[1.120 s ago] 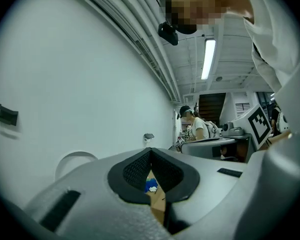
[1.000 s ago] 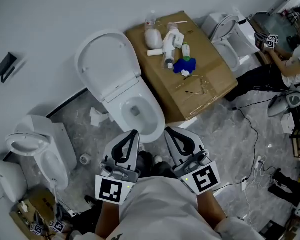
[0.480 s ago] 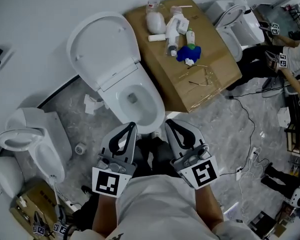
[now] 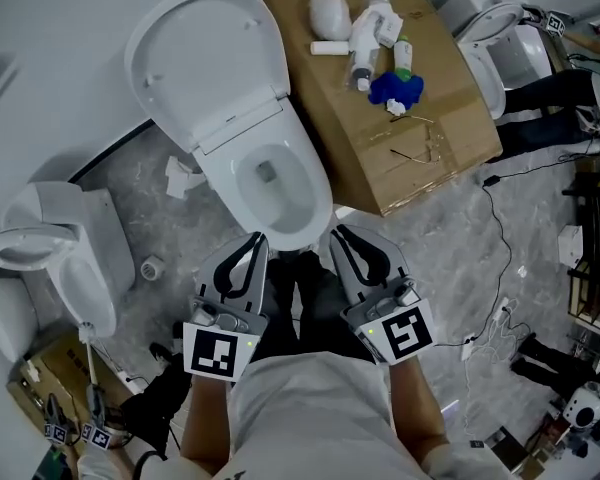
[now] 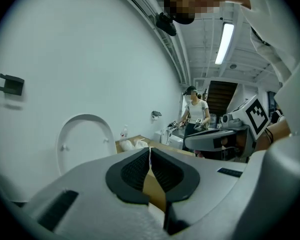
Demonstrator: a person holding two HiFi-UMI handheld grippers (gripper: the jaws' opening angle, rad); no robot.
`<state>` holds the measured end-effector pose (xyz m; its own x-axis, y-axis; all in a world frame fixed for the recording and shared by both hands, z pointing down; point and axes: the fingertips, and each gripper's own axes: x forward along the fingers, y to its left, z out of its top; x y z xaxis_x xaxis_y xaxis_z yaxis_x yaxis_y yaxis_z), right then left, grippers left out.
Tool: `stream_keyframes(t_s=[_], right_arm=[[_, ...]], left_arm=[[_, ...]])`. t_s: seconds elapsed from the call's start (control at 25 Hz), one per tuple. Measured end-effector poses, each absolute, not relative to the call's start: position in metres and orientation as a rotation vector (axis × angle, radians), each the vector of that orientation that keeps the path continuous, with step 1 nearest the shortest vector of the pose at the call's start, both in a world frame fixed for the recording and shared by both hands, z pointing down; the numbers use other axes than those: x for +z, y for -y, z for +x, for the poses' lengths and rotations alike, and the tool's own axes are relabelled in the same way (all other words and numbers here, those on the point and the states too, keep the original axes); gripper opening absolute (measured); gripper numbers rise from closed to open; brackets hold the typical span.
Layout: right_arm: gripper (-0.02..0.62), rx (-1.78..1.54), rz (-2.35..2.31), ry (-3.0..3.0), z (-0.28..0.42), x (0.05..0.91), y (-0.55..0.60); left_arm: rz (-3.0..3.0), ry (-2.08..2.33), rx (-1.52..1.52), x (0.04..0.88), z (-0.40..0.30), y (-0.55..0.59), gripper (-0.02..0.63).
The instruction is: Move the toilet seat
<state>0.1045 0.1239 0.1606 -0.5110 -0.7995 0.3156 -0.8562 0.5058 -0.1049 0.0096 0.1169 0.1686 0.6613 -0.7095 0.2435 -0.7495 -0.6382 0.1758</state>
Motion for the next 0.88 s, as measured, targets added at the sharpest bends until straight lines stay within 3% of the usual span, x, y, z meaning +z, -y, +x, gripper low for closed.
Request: stream_keyframes(t_s=[0.44, 0.56, 0.88], right_arm=[[0.015, 0.486, 1.338, 2.461, 0.119, 0.236, -0.124], [0.017, 0.518, 1.331, 2.433, 0.122, 0.257, -0.128], [0.017, 0.586, 1.330, 2.375, 0.130, 0.317, -0.137]], left_arm=[[2.517, 1.165, 0.310, 0.249, 0.017, -0.123, 0.014], [2.497, 1.154, 0.320, 0.269, 0.018, -0.128, 0.054], [2.461, 1.150, 0.366, 0.326, 0.015, -0.134, 0.080]])
